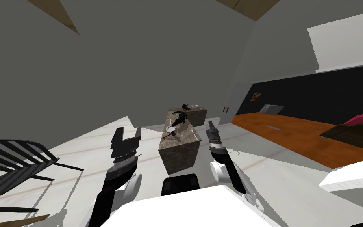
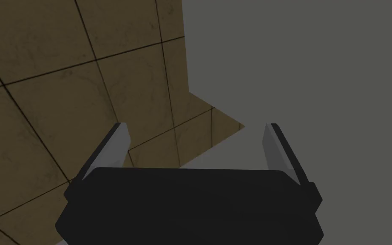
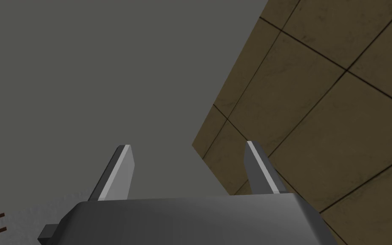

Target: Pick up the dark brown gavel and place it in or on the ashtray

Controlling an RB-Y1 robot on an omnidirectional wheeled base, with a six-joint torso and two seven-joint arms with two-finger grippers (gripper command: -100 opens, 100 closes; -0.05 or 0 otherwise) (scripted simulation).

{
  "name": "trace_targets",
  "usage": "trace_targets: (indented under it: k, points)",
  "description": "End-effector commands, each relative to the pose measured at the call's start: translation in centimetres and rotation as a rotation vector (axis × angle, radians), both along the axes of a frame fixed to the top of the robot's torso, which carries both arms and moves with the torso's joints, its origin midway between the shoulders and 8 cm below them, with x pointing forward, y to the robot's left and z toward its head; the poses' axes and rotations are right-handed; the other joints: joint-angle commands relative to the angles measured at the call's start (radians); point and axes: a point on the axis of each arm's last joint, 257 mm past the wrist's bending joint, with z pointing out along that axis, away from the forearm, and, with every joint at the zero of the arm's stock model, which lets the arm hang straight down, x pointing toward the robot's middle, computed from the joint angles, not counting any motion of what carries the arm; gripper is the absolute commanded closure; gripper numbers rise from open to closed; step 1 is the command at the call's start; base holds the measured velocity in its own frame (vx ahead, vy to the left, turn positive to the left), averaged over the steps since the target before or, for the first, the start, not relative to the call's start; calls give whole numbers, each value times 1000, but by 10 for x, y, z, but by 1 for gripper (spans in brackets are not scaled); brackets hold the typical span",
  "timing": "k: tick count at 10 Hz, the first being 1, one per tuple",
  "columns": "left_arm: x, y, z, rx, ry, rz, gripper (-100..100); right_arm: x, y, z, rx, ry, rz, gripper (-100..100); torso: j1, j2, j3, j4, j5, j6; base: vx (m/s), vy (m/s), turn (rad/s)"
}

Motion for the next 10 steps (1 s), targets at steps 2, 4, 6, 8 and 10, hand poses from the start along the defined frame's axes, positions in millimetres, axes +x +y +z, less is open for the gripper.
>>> trace_targets:
  k: [2,4,6,8,10]
  points:
    - [9,-8,-2,35,24,-53,-100,0,0,0,0,0,0,0,1,0,0,0,0,0,-8,22,-13]
    - [22,-13,-5,46,53,-104,-100,0,0,0,0,0,0,0,3,1,0,0,1,0,-16,47,-26]
    - [39,-16,-10,34,91,-154,-100,0,0,0,0,0,0,0,4,1,1,0,1,0,-21,57,-29]
    - [61,-17,-17,3,140,-203,-100,0,0,0,0,0,0,0,5,2,1,0,1,0,-40,69,-41]
    - [83,-19,-21,-41,178,-254,-100,0,0,0,0,0,0,0,6,3,2,1,1,0,-51,81,-39]
